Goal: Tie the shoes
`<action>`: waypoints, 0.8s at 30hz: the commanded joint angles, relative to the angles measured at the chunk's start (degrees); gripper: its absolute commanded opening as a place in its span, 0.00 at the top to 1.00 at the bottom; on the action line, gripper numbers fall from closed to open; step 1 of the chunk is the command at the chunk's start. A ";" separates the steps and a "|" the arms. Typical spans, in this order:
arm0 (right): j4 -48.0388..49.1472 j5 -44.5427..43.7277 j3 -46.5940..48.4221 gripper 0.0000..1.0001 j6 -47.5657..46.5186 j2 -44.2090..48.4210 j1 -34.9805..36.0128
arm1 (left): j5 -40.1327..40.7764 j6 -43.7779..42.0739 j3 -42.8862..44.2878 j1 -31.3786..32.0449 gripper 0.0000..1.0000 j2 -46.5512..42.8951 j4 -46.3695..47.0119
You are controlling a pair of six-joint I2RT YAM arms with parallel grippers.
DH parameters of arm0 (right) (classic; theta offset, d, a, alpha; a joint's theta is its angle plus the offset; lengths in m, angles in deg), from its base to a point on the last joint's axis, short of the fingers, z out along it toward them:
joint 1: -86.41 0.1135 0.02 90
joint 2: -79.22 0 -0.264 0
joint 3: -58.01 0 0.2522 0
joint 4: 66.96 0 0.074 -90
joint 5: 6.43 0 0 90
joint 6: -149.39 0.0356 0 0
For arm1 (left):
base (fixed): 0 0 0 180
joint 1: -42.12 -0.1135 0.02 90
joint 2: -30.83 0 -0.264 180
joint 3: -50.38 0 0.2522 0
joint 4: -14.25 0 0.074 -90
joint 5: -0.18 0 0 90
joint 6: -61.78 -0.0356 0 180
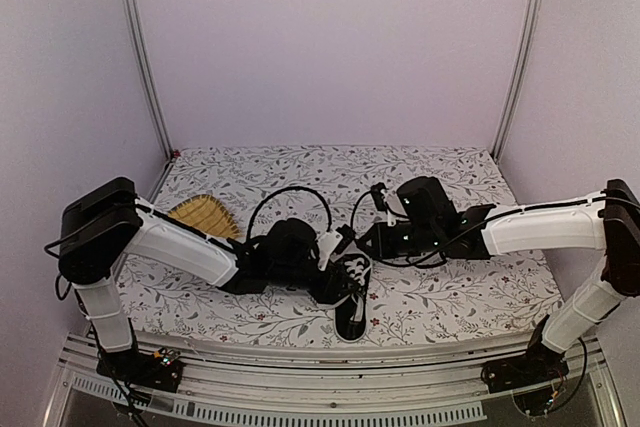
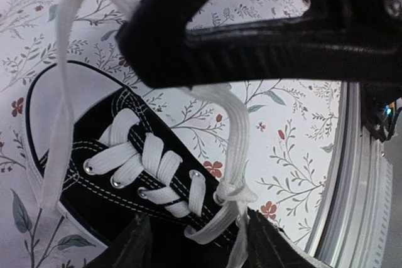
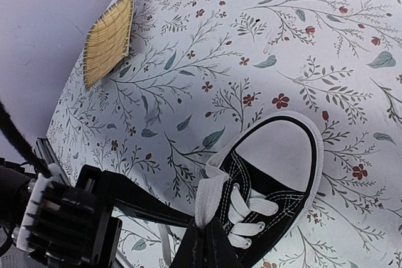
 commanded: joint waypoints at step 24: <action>-9.95 -15.47 -12.10 0.98 12.86 12.00 -0.97 | 7.38 4.34 -8.80 1.55 1.00 -8.78 -0.70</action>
